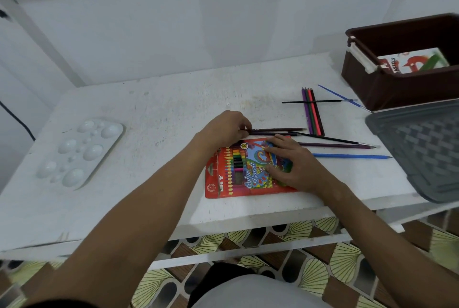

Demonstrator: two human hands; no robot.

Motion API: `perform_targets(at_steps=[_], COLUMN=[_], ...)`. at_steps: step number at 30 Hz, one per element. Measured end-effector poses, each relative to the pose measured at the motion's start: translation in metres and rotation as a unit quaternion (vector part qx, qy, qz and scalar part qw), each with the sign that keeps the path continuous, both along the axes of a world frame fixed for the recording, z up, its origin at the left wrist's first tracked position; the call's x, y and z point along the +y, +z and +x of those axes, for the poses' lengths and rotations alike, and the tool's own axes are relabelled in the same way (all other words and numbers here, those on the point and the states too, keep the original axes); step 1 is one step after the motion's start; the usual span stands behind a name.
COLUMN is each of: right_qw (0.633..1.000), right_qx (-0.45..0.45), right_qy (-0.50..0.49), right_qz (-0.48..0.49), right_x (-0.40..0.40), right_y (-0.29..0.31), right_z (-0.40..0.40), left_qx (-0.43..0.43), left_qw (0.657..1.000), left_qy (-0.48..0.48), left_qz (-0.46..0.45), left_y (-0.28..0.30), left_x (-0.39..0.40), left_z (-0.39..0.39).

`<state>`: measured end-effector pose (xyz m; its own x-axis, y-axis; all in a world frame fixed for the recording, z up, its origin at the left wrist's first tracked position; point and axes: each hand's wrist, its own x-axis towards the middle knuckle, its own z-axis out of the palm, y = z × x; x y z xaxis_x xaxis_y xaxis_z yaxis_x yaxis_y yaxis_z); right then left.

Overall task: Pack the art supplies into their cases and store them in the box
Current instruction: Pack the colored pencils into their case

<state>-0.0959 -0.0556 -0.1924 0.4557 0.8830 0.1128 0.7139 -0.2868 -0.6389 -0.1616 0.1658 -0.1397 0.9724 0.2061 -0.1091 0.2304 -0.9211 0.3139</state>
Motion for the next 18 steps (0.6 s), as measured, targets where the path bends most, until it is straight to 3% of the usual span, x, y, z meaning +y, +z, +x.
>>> perform_targets(at_steps=[3,10,18], right_qw=[1.0,1.0,1.0], right_qx=[0.002,0.002,0.003], right_qy=[0.002,0.007,0.002], right_qz=[0.009,0.014,0.017], right_x=[-0.001,-0.001,0.001], right_y=[0.0,-0.001,-0.002], right_z=[0.0,0.001,0.001], left_qx=[0.007,0.0,0.014], left_qw=[1.0,0.991,0.948], left_qy=[0.01,0.132,0.318], left_qz=[0.005,0.012,0.009], left_y=[0.001,-0.001,-0.009], left_x=[0.01,0.06,0.059], left_z=[-0.007,-0.07,-0.154])
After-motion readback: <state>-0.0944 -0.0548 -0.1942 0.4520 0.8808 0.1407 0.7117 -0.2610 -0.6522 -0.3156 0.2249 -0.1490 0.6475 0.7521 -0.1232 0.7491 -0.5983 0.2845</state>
